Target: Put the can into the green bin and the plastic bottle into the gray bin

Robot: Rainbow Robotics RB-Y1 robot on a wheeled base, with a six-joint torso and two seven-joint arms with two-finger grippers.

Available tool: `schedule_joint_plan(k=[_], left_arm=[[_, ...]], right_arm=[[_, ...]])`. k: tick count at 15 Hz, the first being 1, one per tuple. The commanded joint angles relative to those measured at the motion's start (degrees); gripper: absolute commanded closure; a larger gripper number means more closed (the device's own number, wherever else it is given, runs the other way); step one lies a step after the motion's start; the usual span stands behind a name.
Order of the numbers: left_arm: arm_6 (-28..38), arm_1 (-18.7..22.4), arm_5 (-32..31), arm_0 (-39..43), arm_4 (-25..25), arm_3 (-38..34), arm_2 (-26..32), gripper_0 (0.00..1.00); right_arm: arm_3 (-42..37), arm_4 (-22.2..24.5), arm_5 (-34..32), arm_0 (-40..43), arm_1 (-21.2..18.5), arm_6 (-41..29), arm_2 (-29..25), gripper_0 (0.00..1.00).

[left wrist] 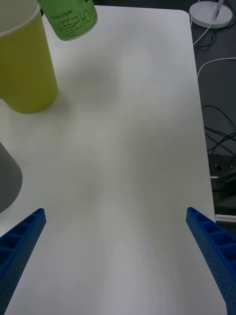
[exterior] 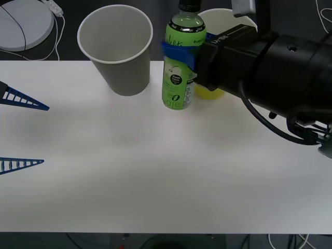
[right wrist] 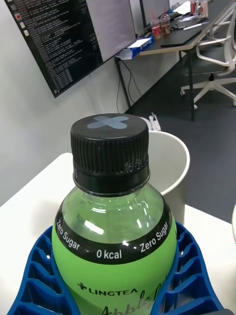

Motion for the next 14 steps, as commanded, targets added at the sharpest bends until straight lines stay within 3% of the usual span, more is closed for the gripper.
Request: schedule_joint_plan(k=[1, 7, 14], left_arm=[[0.0, 0.0, 0.0, 0.0, 0.0, 0.0, 0.0, 0.0], [0.0, 0.0, 0.0, 0.0, 0.0, 0.0, 0.0, 0.0], [0.0, 0.0, 0.0, 0.0, 0.0, 0.0, 0.0, 0.0]], right_arm=[[4.55, -3.42, 0.0, -4.49, 2.45, 3.19, 0.85, 1.0], [14.31, -3.6, 0.17, -14.68, 7.28, 3.81, 6.03, 1.0], [18.35, -9.22, 11.51, -23.39, 10.71, 6.18, 6.47, 1.0]])
